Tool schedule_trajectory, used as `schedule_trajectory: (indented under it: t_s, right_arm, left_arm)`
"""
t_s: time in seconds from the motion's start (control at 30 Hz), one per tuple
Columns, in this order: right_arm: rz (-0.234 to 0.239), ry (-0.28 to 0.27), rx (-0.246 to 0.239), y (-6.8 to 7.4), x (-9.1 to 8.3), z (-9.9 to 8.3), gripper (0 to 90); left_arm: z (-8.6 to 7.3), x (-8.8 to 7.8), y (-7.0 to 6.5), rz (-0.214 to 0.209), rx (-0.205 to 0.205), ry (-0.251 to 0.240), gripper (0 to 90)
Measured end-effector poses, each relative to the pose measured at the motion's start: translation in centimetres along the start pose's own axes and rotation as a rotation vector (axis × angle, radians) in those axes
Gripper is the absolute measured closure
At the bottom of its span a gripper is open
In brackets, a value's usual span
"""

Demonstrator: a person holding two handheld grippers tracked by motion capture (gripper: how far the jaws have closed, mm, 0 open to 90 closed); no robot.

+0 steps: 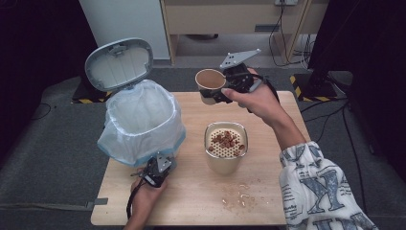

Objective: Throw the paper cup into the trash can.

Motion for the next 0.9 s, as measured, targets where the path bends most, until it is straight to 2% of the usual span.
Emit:
schedule_trajectory:
  t_s: [0.23, 0.9]
  right_arm:
    - [0.019, -0.012, 0.011, 0.4, 1.1, 0.9, 33.6]
    - [0.035, -0.009, 0.002, 1.4, 3.1, 3.1, 33.4]
  left_arm:
    - [0.0, 0.0, 0.0, 0.0, -0.001, 0.0, 89.7]
    - [0.0, 0.0, 0.0, 0.002, 0.001, -0.001, 89.6]
Point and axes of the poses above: each handheld gripper's, and its own axes: x roughly forward along the jaws, z roughly out of its top, y roughly to its left, the point moved 4 cm from there along x, roughly forward along the jaws, and after that the axes turned 12 degrees about -x, right-handed, at the moved point
